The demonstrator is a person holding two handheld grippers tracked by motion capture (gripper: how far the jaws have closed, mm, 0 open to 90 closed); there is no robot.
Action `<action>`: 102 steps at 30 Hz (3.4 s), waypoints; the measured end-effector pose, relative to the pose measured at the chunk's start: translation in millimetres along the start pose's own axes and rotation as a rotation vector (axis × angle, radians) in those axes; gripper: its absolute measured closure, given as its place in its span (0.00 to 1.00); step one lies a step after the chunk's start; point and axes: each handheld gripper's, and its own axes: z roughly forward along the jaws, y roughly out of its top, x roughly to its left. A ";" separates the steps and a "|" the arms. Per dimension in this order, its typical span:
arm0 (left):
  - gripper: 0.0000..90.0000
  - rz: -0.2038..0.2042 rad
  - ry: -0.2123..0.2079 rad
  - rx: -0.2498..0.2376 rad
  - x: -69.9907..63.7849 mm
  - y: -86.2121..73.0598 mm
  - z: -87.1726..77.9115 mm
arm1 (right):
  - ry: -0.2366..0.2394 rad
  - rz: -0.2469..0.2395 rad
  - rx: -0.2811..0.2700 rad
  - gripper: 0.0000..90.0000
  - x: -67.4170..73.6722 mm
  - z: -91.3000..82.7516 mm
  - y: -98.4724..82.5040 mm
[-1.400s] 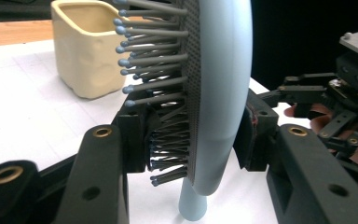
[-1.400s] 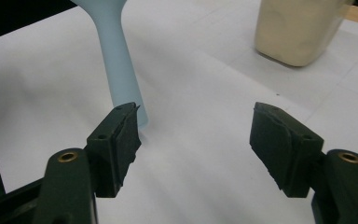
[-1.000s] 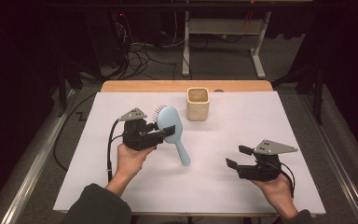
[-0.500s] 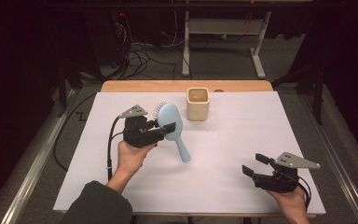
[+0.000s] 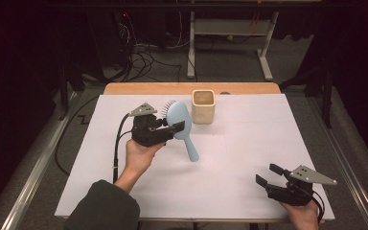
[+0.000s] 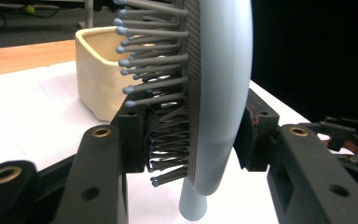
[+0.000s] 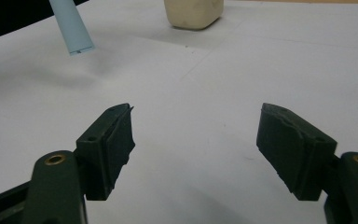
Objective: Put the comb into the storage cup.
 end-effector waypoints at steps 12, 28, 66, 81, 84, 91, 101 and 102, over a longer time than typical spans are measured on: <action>0.60 -0.030 0.019 -0.005 9.2 3.6 3.9 | -0.016 0.018 -0.019 0.31 -3.5 -3.0 -5.5; 0.60 -0.002 0.043 -0.008 8.8 26.8 5.2 | -0.024 0.020 -0.023 0.31 -4.3 -3.4 -5.9; 0.60 0.026 0.099 -0.026 13.6 86.3 29.7 | -0.025 0.029 -0.026 0.31 -6.1 -3.8 -6.5; 0.60 0.020 0.125 -0.045 18.7 99.8 39.2 | -0.021 0.024 -0.022 0.32 -6.1 -3.5 -6.7; 0.60 0.012 0.131 -0.052 21.3 103.1 39.6 | -0.021 0.020 -0.023 0.32 -6.0 -3.5 -6.7; 0.60 0.004 0.146 -0.065 25.6 111.6 40.5 | -0.019 0.019 -0.023 0.32 -6.0 -3.4 -6.7; 0.60 -0.022 0.166 -0.080 32.7 120.8 42.4 | -0.019 0.021 -0.027 0.32 -6.4 -3.8 -6.9; 0.60 -0.025 0.168 -0.083 33.2 121.8 43.0 | -0.019 0.020 -0.027 0.32 -6.5 -3.8 -6.8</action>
